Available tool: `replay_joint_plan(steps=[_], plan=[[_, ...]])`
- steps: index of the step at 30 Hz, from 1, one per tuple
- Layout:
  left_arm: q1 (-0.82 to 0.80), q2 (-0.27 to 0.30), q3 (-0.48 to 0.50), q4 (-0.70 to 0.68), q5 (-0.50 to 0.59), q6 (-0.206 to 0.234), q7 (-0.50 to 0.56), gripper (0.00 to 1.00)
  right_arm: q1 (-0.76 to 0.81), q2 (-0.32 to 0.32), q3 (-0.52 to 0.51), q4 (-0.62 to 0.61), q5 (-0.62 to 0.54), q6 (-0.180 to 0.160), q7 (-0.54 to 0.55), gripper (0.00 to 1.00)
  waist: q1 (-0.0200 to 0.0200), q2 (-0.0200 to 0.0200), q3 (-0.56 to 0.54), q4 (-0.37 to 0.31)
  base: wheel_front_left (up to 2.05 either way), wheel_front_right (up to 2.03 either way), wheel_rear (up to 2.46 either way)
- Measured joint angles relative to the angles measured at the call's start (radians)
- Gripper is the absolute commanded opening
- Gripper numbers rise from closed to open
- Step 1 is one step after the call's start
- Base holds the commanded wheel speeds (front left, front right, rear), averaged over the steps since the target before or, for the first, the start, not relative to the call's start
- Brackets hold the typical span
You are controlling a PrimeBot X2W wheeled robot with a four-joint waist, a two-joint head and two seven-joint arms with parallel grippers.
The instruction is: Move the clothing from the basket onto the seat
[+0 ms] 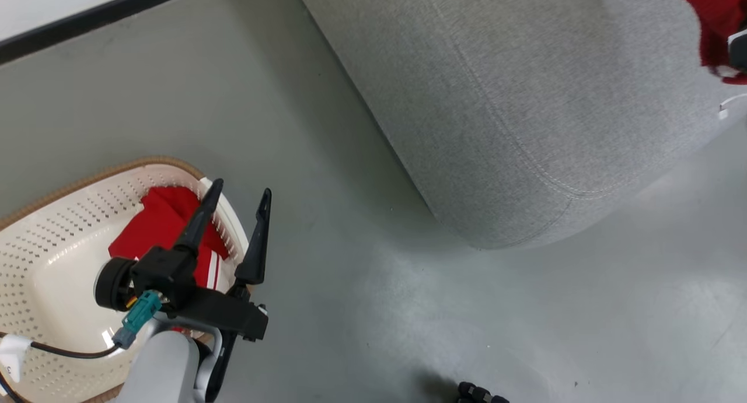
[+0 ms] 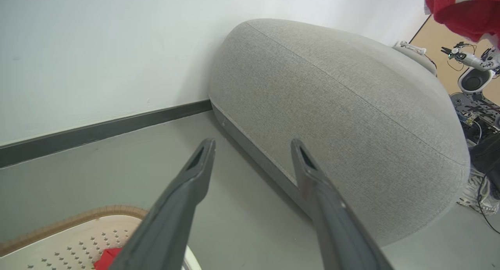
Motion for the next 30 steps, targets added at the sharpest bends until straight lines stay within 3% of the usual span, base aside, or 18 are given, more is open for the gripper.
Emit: replay_joint_plan(steps=[30], plan=[[-0.067, 0.064, -0.046, -0.023, 0.029, 0.0, 0.0, 1.0, -0.098, -0.106, -0.143, 0.102, -0.057, -0.01, 0.0, 0.0, 0.0001, 0.0001, 0.212, 0.07, 0.0, 0.0, 0.0]])
